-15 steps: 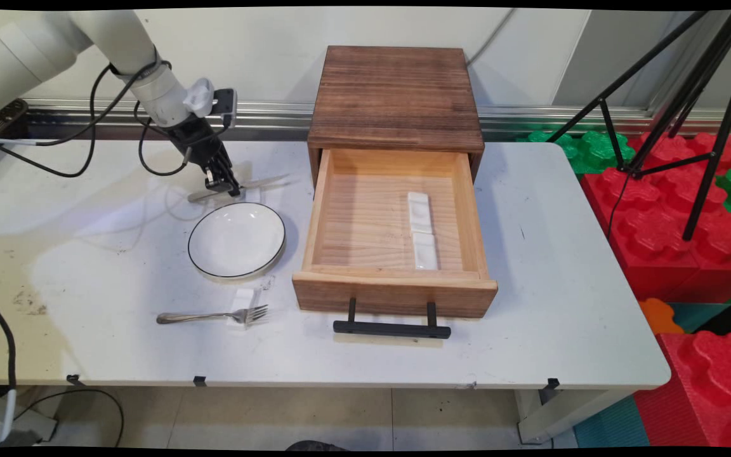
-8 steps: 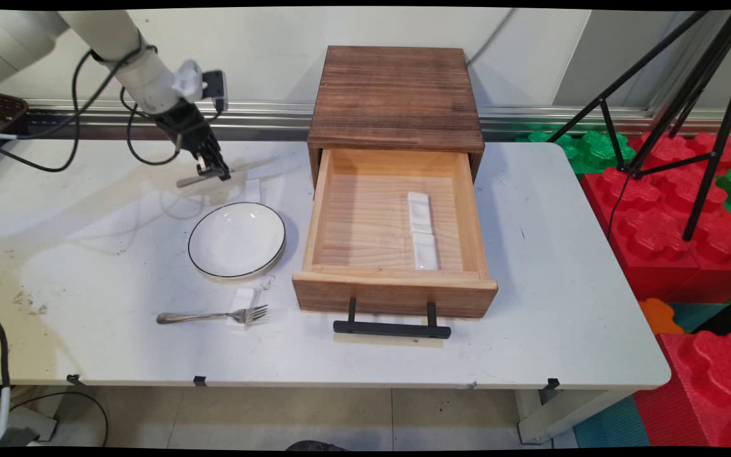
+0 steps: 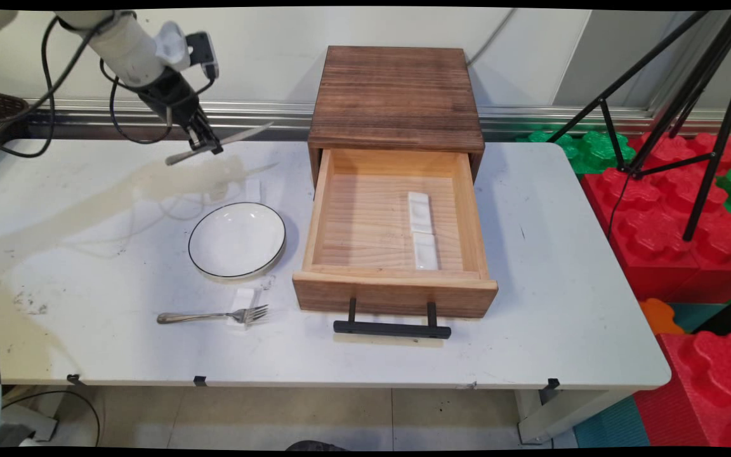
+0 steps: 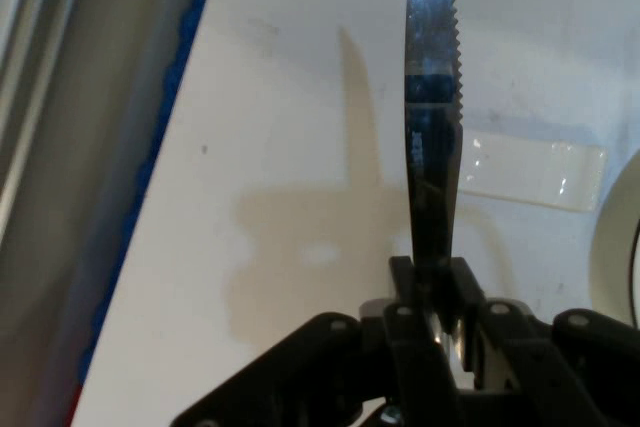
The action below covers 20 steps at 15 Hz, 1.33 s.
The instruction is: Place the picked object into the drawer
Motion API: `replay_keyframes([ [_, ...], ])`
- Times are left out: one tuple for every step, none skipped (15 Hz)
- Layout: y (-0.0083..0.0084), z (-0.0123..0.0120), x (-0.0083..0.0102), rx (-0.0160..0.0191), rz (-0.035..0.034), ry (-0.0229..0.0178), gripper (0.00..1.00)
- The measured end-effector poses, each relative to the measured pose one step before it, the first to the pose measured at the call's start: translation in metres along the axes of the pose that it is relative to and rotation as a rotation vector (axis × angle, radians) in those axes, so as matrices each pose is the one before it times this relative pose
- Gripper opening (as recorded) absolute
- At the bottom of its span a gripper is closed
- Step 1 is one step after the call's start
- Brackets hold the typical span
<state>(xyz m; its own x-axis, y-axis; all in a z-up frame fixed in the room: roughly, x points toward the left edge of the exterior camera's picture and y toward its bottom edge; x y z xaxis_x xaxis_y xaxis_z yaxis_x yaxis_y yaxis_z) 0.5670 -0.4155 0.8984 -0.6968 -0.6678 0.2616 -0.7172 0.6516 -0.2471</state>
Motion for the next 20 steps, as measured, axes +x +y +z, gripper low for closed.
replay_keyframes([
  [0.0025, -0.00569, 0.00237, 0.00709, -0.00425, 0.00466, 0.0],
  [0.0048, -0.00825, 0.0045, 0.00717, -0.00116, 0.00998, 0.0],
  [0.00314, -0.00525, 0.00324, 0.00407, 0.0005, 0.007, 0.0],
  [0.00554, -0.0073, 0.00589, 0.00299, 0.00499, 0.01272, 0.0],
  [0.00376, -0.00446, 0.00403, 0.00132, 0.00376, 0.00846, 0.0],
  [0.00636, -0.00639, 0.00677, -0.00016, 0.00692, 0.01335, 0.0],
  [0.00401, -0.00391, 0.00432, -0.00014, 0.00423, 0.008, 0.0],
  [0.00613, -0.00529, 0.00693, -0.00196, 0.0067, 0.01283, 0.0],
  [0.00445, -0.00316, 0.00459, -0.00219, 0.00455, 0.00773, 0.0],
  [0.00737, -0.0045, 0.00712, -0.00348, 0.00752, 0.01228, 0.0],
  [0.0046, -0.00256, 0.00479, -0.00268, 0.00523, 0.00781, 0.0],
  [0.0071, -0.00332, 0.00741, -0.00526, 0.00818, 0.01168, 0.0],
  [0.00611, -0.00209, 0.00644, -0.0054, 0.00673, 0.00964, 0.0],
  [0.00653, -0.00151, 0.00694, -0.00651, 0.00805, 0.00995, 0.0],
  [0.00488, -0.00088, 0.00544, -0.00508, 0.00622, 0.00747, 0.0],
  [0.00746, -0.00034, 0.00894, -0.00787, 0.0117, 0.01171, 0.0],
  [0.00463, -0.0001, 0.00567, -0.00471, 0.00738, 0.00739, 0.0],
  [0.00675, 0.00023, 0.00864, -0.00678, 0.01072, 0.01207, 0.0],
  [0.00442, 0.00069, 0.00603, -0.00428, 0.00757, 0.00748, 0.0],
  [0.00641, 0.00187, 0.0091, -0.00601, 0.01035, 0.01185, 0.0],
])
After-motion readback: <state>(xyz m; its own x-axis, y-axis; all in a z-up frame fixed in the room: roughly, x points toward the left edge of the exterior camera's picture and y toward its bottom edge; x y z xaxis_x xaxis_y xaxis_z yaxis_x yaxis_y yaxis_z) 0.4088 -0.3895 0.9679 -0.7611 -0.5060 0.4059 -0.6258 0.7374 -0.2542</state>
